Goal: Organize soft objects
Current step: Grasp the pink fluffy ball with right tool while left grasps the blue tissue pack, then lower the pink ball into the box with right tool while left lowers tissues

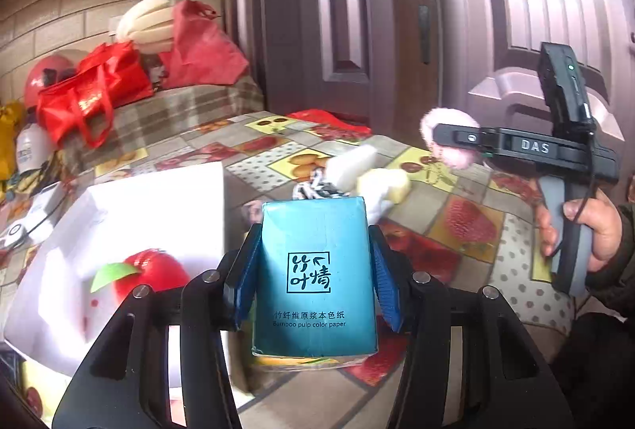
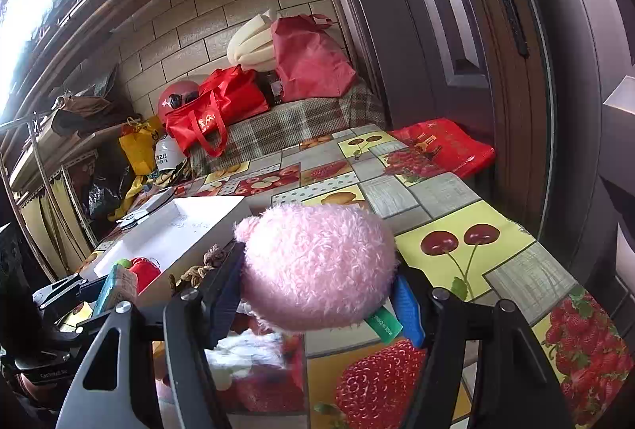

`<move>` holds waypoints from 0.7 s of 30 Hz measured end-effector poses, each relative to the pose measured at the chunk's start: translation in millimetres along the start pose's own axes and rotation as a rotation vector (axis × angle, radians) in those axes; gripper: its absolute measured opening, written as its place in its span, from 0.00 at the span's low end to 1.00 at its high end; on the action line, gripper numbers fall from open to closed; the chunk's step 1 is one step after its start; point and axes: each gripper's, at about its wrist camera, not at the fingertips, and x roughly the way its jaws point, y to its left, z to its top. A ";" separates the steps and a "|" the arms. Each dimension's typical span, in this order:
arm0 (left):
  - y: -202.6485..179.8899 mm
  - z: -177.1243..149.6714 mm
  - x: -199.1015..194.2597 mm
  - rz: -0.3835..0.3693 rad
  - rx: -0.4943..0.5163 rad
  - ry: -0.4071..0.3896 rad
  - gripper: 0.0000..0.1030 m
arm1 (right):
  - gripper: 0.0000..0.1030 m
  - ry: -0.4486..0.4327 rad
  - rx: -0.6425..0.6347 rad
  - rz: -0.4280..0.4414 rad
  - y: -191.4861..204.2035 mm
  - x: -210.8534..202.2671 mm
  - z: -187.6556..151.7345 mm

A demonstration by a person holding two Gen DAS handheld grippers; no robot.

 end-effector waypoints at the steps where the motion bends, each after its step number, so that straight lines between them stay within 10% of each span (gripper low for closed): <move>1: 9.0 -0.7 -2.2 0.027 -0.017 -0.006 0.49 | 0.64 0.000 -0.001 0.006 3.8 4.4 1.0; 11: 81.8 -17.2 -28.9 0.254 -0.131 -0.048 0.49 | 0.65 -0.011 -0.087 0.080 50.4 20.5 -3.3; 21: 108.3 -23.9 -38.8 0.324 -0.189 -0.053 0.49 | 0.65 0.007 -0.171 0.168 91.2 31.6 -11.6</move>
